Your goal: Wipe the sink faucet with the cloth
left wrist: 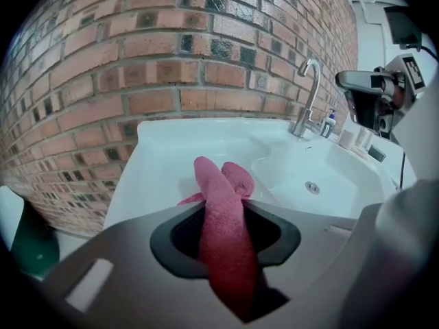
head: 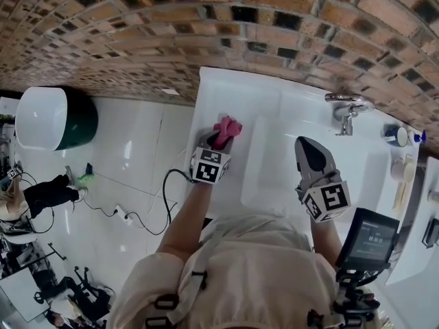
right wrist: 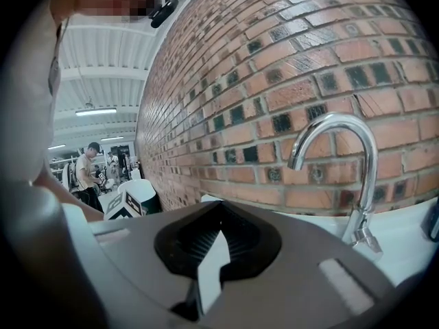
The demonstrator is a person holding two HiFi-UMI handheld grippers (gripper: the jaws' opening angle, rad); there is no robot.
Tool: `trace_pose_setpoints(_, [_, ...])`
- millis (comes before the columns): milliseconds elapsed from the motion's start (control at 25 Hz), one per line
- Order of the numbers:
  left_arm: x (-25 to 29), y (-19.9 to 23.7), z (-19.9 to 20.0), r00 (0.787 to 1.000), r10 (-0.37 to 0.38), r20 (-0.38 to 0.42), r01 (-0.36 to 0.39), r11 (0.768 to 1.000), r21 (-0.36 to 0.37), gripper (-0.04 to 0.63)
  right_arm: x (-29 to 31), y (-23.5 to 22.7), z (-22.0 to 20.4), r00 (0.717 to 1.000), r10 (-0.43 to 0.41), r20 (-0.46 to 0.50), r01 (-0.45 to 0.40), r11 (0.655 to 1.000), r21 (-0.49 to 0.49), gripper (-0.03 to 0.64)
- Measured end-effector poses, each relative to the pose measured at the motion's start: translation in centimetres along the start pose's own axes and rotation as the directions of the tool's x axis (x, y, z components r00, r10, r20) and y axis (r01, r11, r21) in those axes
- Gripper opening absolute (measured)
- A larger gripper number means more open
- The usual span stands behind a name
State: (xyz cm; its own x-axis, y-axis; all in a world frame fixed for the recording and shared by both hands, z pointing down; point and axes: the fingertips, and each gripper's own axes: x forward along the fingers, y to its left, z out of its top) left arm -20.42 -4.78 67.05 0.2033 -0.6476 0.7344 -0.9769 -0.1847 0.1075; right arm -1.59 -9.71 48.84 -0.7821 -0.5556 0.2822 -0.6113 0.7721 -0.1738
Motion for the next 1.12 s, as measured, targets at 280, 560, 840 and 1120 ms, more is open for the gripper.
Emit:
trace_pose_setpoints(280, [-2.4,-5.7,8.0,0.977,-0.095,0.189,0.085,0.994,0.061,0.124,-2.3,-1.6,2.0,0.997,-0.050,0.059,0.051,0.999,-0.013,-0.010])
trace_pose_setpoints(560, [-4.7,-14.0,19.7,0.895,-0.241,0.375,0.176,0.964,0.201,0.124,-6.0,-6.8,5.2,0.978,-0.159,0.132,0.169,0.983,-0.071,-0.010])
trace_pose_setpoints(840, [-3.4,-22.9,26.7,0.833,-0.383,0.400,0.264,0.909,0.322,0.124,-9.6,-11.1,5.2,0.956,-0.259,0.140,0.267,0.963,-0.036,-0.011])
trace_pose_setpoints(1120, [-4.0,-27.7,32.7,0.768,-0.442,0.462,0.283,0.883,0.374,0.126,-10.4,-11.5,4.5,0.956,-0.265,0.122,0.268,0.964,-0.003,-0.010])
